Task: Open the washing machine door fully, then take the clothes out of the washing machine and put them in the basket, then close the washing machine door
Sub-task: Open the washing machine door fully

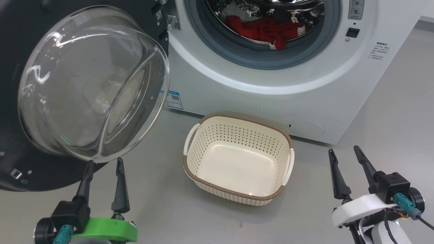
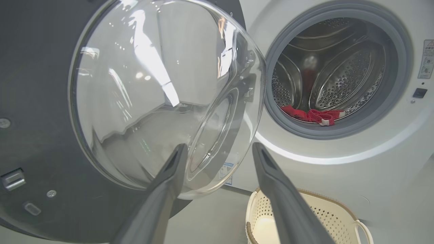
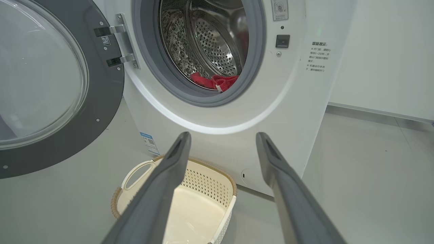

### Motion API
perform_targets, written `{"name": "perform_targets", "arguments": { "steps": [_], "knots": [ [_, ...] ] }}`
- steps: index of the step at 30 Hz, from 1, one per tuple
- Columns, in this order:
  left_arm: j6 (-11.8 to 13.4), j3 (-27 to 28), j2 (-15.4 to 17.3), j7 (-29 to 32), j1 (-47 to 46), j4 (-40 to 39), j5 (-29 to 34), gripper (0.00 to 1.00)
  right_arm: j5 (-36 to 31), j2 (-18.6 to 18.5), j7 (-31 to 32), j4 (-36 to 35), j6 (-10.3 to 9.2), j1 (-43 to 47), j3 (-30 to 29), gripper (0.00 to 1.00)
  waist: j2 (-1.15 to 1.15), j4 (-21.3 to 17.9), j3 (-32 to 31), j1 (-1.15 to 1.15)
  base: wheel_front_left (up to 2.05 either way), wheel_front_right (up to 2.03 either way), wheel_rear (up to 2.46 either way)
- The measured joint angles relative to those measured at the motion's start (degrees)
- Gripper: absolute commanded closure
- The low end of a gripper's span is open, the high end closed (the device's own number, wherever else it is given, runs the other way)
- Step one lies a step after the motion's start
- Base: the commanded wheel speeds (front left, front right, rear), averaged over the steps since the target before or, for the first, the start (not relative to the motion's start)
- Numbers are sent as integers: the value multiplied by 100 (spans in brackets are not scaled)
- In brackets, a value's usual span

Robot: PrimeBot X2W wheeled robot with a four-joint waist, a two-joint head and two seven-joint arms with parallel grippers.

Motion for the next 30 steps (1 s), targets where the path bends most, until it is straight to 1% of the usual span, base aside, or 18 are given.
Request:
{"name": "perform_targets", "arguments": {
  "steps": [5,12,26,30],
  "knots": [
    [-37,-221,2,0,44,-45,0,0,1,25,0,-23,1,0,89,0,0,-160,-29,0,0,0,0],
    [-55,-386,4,0,77,-48,14,0,2,36,0,-159,0,-7,194,0,0,-487,-43,0,0,0,0],
    [-62,-433,5,2,66,209,69,0,48,42,0,-291,1,0,383,0,0,-1276,-97,0,0,0,0],
    [-107,-471,13,11,64,292,102,0,116,44,0,-347,-1,104,482,0,0,-1492,-155,0,0,0,0]
  ]
}}
